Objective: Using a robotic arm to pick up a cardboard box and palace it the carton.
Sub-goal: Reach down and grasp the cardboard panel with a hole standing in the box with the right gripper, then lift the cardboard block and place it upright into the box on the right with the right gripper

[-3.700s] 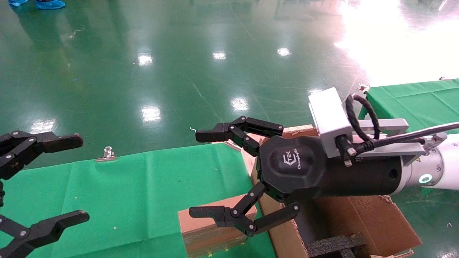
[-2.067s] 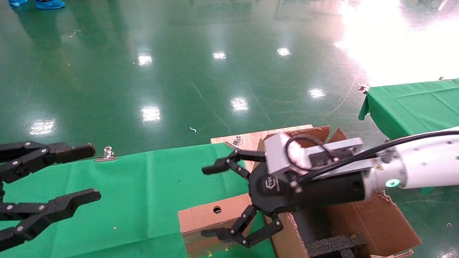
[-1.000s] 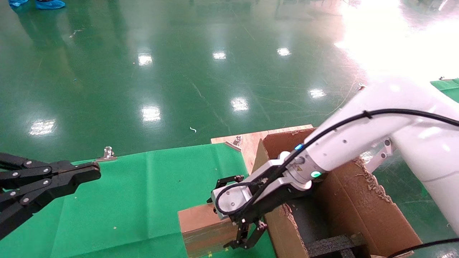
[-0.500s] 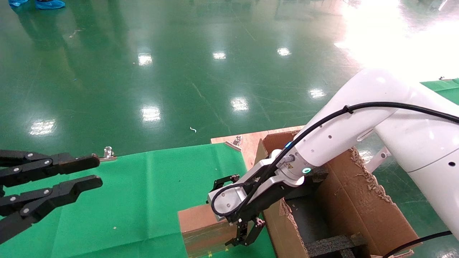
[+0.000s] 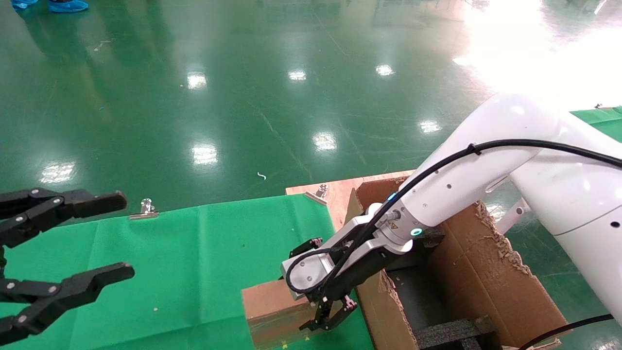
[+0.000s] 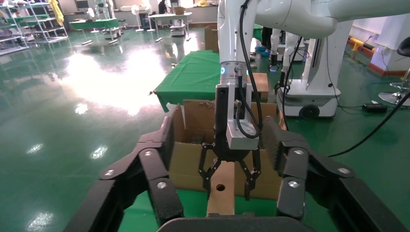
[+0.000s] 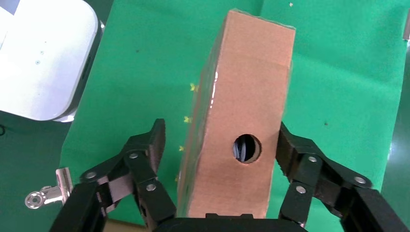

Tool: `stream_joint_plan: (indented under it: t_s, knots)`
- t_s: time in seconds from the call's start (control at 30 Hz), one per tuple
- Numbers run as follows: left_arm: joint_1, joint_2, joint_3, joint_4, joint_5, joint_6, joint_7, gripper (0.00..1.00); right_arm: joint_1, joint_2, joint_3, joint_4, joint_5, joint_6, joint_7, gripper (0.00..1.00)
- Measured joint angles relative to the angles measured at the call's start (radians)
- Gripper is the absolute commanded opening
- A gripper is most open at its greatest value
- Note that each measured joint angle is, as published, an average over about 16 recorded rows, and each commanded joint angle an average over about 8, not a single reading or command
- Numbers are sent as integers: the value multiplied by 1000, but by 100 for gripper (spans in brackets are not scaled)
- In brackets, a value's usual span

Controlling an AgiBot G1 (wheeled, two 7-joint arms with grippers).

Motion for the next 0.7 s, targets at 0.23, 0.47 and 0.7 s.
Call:
stream_joint_plan:
  t_s: [0.23, 0.47, 0.7]
  knots:
    - [0, 0, 0, 0, 0, 0, 0, 100, -2, 1, 3, 2, 1, 0, 2, 0]
    - [0, 0, 0, 0, 0, 0, 0, 100, -3, 2, 4, 3, 2, 0, 3, 0]
    - [0, 0, 0, 0, 0, 0, 0, 100, 16, 7, 10, -4, 19, -1, 8, 0]
